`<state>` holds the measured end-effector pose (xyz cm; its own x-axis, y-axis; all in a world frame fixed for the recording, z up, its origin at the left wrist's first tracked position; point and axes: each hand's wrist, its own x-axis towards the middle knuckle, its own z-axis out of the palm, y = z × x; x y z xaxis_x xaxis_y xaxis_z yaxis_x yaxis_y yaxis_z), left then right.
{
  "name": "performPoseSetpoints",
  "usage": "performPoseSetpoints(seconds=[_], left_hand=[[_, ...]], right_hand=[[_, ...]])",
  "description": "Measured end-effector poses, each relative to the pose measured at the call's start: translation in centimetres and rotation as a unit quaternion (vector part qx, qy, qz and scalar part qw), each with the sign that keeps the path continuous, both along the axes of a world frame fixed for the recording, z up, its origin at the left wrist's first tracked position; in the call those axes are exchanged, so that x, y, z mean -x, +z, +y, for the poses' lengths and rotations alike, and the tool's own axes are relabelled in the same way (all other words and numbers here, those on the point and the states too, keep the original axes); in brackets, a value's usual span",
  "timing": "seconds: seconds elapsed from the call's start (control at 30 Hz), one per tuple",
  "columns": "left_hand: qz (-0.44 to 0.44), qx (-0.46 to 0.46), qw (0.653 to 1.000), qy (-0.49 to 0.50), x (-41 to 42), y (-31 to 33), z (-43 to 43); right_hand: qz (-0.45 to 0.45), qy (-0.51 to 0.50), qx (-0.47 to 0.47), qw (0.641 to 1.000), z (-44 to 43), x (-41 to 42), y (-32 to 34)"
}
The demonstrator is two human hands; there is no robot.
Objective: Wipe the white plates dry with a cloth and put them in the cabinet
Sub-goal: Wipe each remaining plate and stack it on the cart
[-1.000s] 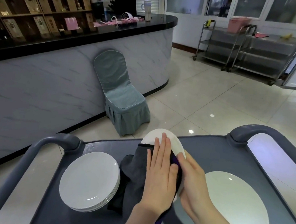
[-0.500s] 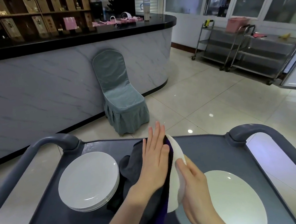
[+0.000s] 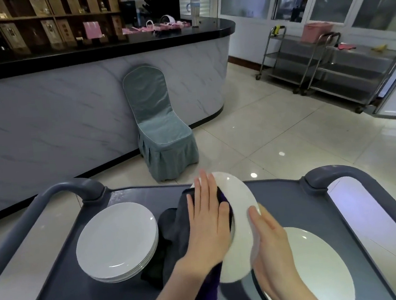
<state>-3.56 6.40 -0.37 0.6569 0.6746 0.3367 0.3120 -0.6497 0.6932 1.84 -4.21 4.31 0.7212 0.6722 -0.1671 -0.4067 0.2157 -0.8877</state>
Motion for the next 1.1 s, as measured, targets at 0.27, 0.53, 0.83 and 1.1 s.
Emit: performPoseSetpoints(seconds=[0.27, 0.53, 0.83, 1.1], left_hand=[[0.033, 0.070, 0.997, -0.021, 1.6, -2.0, -0.3], [0.000, 0.045, 0.999, -0.021, 0.3, -1.3, 0.3], [0.116, 0.182, 0.976, 0.019, 3.5, -4.9, 3.0], [-0.193, 0.559, 0.803, 0.076, 6.2, 1.6, 4.0]], right_hand=[[0.007, -0.047, 0.009, 0.999, 0.2, -1.8, 0.6], [0.022, -0.028, 0.026, 0.999, -0.2, 0.3, -0.9], [-0.203, -0.054, 0.091, 0.973, -0.3, -1.7, -0.6], [-0.443, 0.141, 0.123, 0.877, 1.1, 0.8, -3.3]])
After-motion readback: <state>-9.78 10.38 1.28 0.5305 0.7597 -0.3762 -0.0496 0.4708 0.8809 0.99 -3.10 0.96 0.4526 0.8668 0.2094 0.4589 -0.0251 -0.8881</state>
